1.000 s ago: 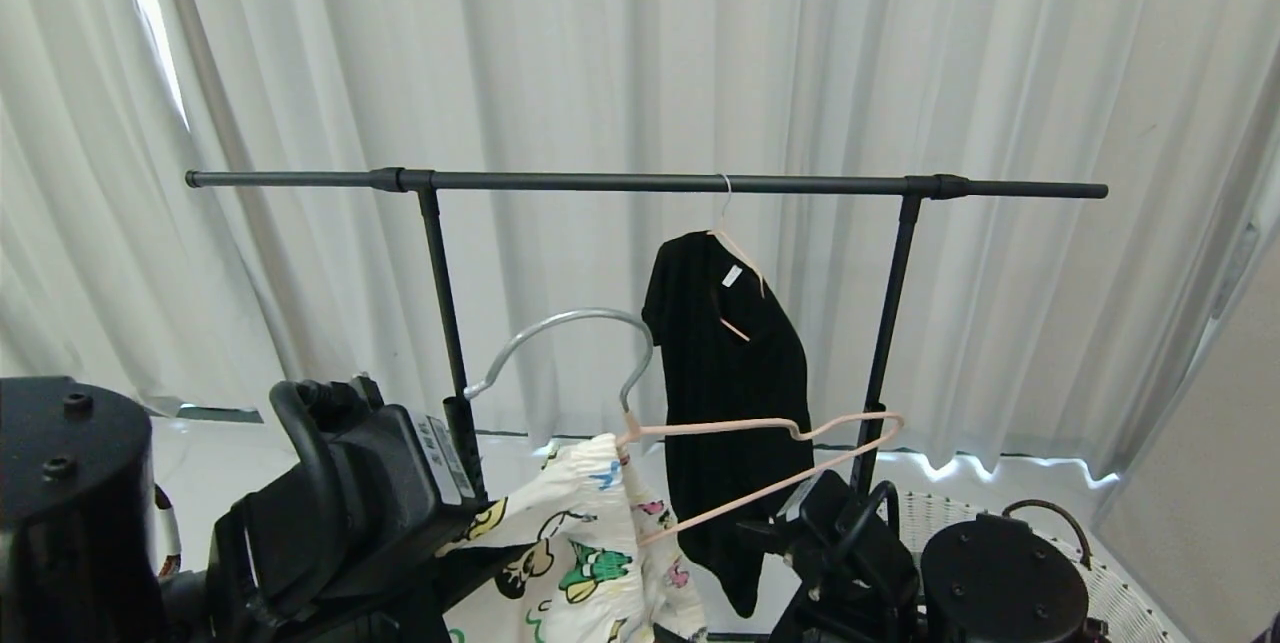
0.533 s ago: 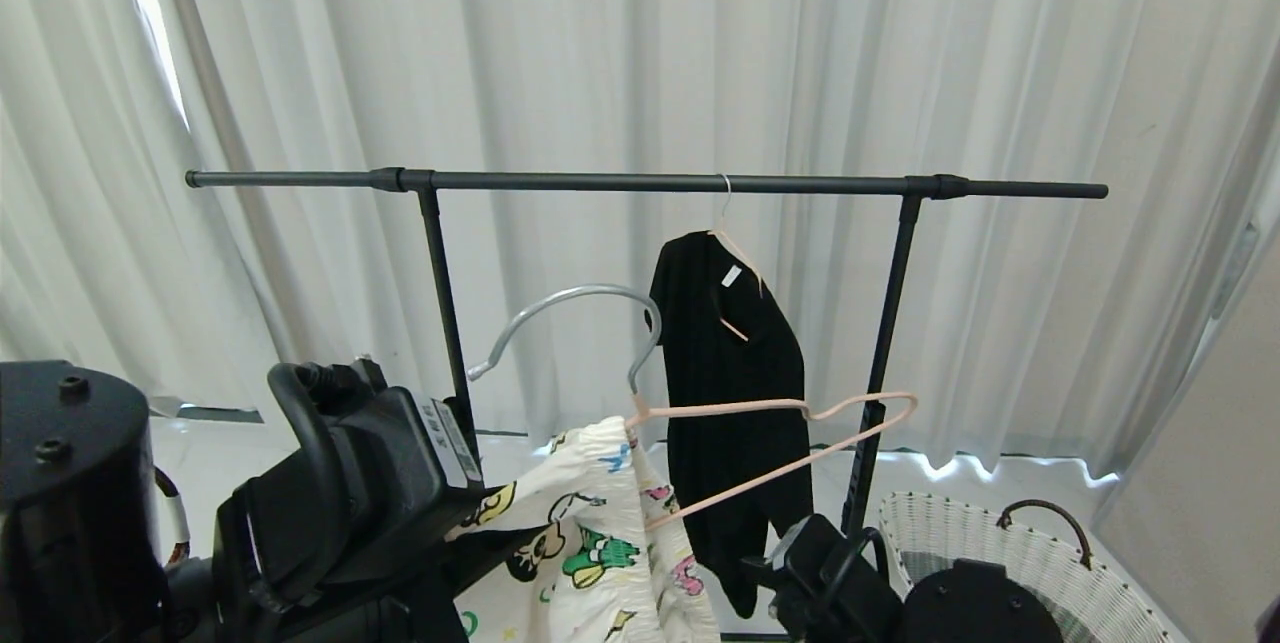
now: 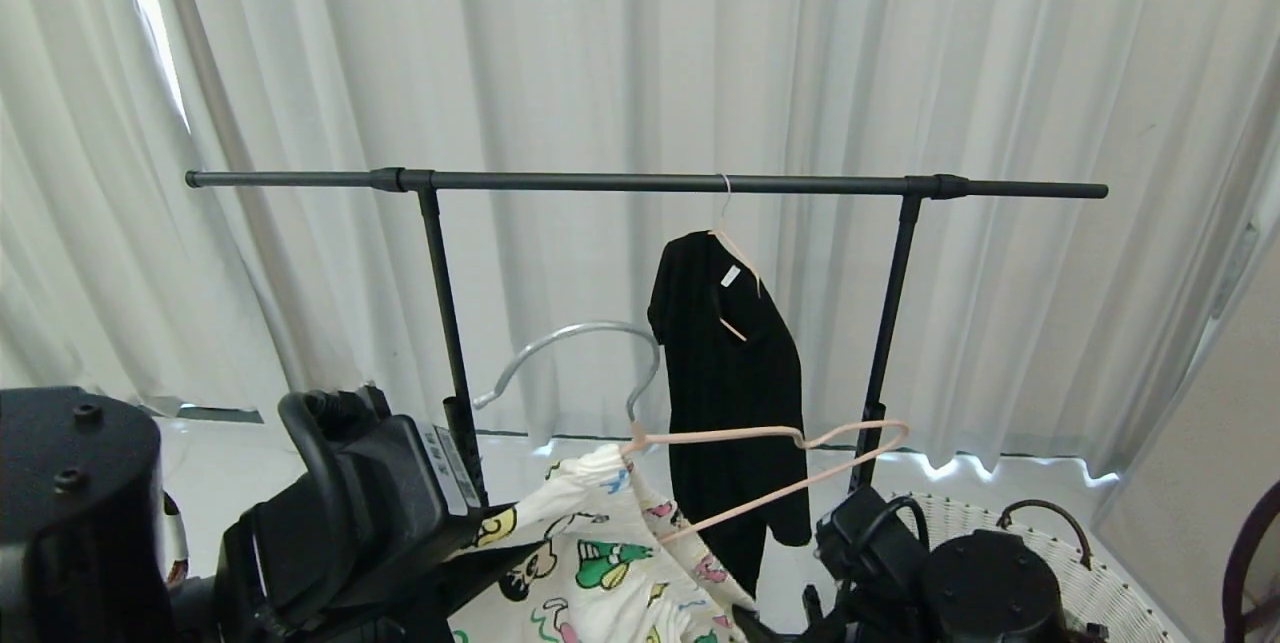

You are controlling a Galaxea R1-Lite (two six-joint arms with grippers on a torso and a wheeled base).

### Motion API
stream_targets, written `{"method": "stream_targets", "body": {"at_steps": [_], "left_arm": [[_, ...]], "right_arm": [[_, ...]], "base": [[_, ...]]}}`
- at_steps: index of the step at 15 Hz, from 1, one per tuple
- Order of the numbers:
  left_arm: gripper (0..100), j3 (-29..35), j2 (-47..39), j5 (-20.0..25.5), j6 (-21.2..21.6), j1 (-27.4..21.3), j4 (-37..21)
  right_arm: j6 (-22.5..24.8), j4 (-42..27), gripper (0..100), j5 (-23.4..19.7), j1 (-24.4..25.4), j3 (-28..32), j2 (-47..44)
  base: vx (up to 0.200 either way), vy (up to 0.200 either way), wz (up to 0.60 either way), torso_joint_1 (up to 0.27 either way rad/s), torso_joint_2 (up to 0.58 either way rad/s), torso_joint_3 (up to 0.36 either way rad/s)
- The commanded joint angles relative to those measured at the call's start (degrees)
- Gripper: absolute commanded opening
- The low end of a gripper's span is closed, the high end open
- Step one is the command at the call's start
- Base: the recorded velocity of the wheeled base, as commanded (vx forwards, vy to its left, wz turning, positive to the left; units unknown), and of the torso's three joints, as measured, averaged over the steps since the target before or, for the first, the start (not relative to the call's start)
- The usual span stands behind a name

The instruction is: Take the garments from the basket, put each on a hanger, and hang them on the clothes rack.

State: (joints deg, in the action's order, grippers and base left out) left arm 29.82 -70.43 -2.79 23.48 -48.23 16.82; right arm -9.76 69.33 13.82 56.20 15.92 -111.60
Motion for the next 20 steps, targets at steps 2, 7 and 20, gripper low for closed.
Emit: {"method": "stream_targets", "body": {"at_steps": [2, 7, 20], "left_arm": [[0, -2.8, 0.5, 0.0, -0.3, 1.2, 0.1], [0, -6.7, 1.8, 0.0, 0.3, 2.3, 1.2], [0, -15.1, 6.0, 0.0, 0.2, 8.4, 1.2]], "right_arm": [[3.3, 0.0, 100, 0.6, -6.5, -2.0, 1.2], [4.0, 0.0, 100, 0.6, -10.4, -3.4, 3.0], [5.9, 0.0, 100, 0.6, -11.6, -3.9, 4.5]], "base": [[0.000, 0.000, 0.00, 0.000, 0.00, 0.000], [0.000, 0.000, 0.00, 0.000, 0.00, 0.000], [0.000, 0.000, 0.00, 0.000, 0.00, 0.000]]}}
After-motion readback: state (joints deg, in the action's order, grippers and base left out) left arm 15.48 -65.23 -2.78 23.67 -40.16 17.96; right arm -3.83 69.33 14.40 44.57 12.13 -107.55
